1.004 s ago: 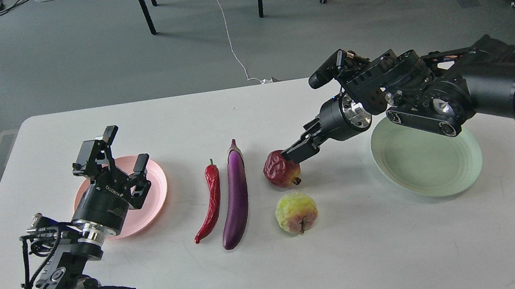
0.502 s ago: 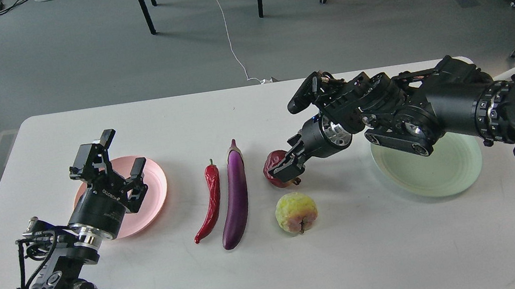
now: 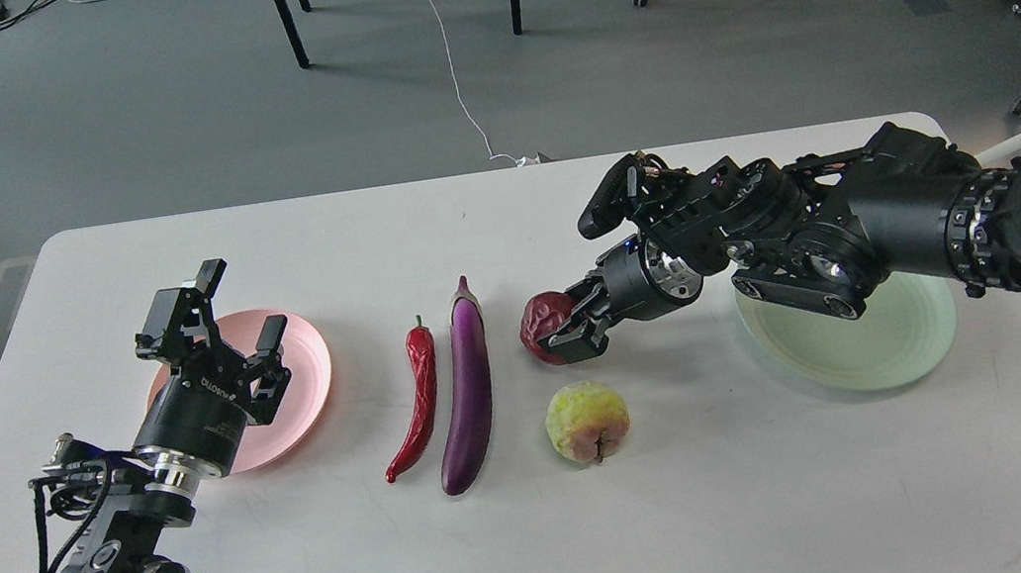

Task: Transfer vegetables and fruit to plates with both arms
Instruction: 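Grasp the red apple with the right gripper, then carry the apple onto the green plate and release it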

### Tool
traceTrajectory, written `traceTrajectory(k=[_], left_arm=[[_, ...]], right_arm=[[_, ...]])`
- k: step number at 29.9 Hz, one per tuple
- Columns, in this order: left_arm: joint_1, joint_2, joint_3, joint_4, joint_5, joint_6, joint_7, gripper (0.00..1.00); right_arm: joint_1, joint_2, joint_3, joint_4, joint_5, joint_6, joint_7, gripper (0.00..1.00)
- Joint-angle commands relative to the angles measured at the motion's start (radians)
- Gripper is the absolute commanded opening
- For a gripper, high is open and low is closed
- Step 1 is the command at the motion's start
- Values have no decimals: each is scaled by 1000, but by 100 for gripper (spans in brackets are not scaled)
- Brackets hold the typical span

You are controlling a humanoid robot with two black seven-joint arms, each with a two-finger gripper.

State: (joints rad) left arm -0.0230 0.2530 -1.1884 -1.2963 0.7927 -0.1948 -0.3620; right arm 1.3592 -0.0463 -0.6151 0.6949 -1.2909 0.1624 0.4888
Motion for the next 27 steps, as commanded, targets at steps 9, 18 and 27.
traceTrajectory(k=[9, 18, 27], left_arm=[[-2, 11, -4, -4, -1, -2, 0, 98], [-6, 11, 7, -9, -1, -8, 0, 98], [-9, 12, 9, -9, 0, -23, 2, 98]], right_arm=[[89, -366, 9, 211, -7, -93, 0, 48], [37, -711, 9, 364, -140, -109, 0, 49], [-80, -684, 9, 197, -143, -175, 0, 53]])
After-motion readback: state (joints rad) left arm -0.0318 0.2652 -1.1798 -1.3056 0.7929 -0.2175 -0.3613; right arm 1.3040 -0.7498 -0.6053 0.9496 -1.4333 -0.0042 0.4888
